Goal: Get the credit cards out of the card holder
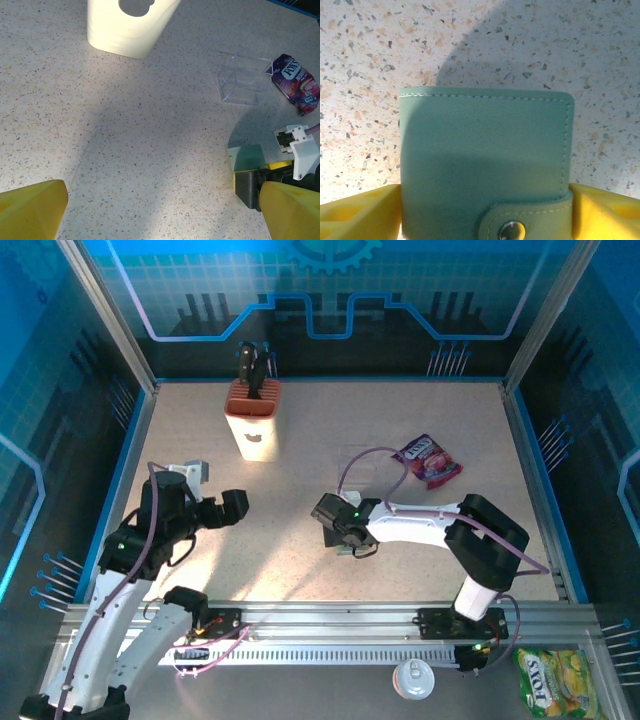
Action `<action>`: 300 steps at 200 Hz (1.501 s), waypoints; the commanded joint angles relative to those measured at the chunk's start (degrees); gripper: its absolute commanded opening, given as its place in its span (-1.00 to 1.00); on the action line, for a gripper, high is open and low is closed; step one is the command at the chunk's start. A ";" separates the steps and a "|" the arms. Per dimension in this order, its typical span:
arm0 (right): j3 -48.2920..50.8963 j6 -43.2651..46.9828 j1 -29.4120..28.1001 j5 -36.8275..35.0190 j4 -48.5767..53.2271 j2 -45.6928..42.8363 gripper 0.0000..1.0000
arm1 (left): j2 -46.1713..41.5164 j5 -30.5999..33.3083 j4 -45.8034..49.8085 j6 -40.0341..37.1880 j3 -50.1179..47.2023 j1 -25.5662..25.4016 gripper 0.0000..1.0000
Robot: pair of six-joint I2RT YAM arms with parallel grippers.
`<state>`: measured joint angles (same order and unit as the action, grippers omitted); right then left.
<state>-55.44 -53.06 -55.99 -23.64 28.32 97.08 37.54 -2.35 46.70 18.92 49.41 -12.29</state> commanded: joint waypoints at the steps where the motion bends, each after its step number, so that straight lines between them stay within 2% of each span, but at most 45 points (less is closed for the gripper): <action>1: -0.05 0.19 -1.05 -2.03 2.60 -3.41 0.71 | -0.45 1.16 0.32 -0.71 -0.01 -0.54 0.98; 44: -1.28 4.24 -0.75 0.27 4.33 -7.22 0.77 | 2.56 -0.33 1.64 2.36 1.36 -0.54 0.99; 68: -2.07 6.28 -0.44 1.23 6.01 -8.26 0.77 | 5.77 -2.67 1.81 6.82 1.45 -0.54 0.98; 85: -1.88 7.31 -0.22 2.29 6.34 -9.54 0.76 | 7.07 -1.65 1.15 10.69 0.03 -0.63 0.99; 139: -0.03 9.35 0.85 5.81 6.00 -13.11 0.65 | 11.02 -6.09 -6.78 19.77 -5.75 -2.62 0.99; 179: 1.38 11.69 3.62 10.86 5.41 -14.39 0.44 | 14.18 -9.48 -17.28 27.68 -10.26 -6.89 0.99; 217: 2.02 12.85 5.24 13.22 5.61 -14.99 0.33 | 15.55 -7.48 -26.56 33.79 -14.68 -11.46 0.99; 300: -1.63 13.85 6.18 13.55 7.10 -8.84 -0.06 | 21.52 -4.79 -37.06 41.78 -19.00 -18.33 0.99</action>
<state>-54.48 -39.64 -50.54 -10.20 33.43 85.95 58.00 -8.43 14.20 57.21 31.53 -28.69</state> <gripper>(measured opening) 0.491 0.992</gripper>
